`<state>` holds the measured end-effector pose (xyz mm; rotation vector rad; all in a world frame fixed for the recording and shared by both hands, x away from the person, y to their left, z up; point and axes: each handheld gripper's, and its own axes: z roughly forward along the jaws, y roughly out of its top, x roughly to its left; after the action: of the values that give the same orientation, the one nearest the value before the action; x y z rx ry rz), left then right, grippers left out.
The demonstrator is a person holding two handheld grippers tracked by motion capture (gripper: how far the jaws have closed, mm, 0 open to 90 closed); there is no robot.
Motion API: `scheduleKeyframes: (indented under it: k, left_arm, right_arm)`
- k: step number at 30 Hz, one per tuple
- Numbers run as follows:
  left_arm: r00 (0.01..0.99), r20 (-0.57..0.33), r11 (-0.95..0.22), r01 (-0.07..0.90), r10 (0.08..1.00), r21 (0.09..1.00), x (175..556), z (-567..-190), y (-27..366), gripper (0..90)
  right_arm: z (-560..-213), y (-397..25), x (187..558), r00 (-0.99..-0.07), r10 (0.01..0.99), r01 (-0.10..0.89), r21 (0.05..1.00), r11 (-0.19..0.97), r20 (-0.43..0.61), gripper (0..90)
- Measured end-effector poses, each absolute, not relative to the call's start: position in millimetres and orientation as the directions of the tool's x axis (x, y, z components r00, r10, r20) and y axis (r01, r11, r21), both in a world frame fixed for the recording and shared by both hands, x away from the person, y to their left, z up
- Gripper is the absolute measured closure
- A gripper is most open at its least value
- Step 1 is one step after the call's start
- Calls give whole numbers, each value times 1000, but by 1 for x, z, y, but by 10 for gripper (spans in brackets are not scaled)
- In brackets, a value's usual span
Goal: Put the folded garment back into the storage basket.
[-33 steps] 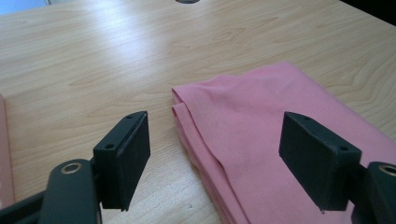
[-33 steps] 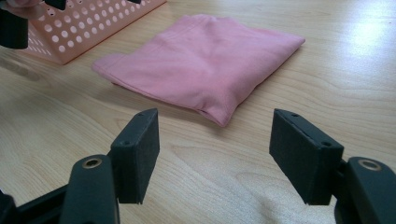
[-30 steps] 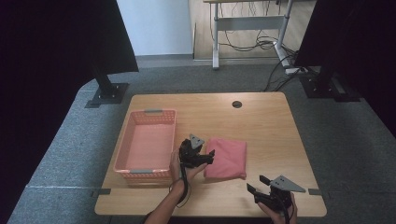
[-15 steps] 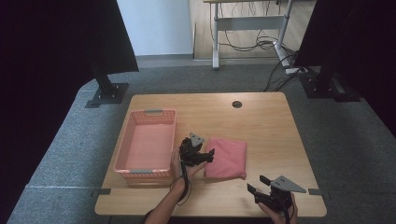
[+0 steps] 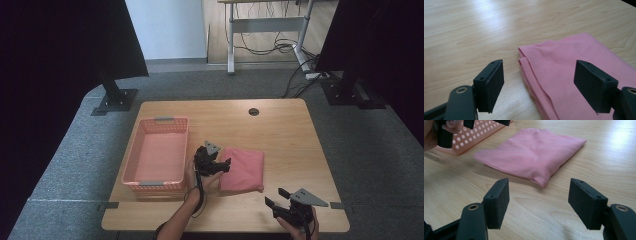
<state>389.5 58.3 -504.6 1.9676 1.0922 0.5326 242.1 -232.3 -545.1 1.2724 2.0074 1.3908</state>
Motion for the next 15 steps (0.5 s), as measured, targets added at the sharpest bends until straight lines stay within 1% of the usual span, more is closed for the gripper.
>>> scheduleKeyframes:
  k: [15]
  left_arm:
    - [536,-20,-303,507,844,807,400,-510,50,233]
  right_arm:
    - [-545,-232,242,-516,839,457,884,100,172,337]
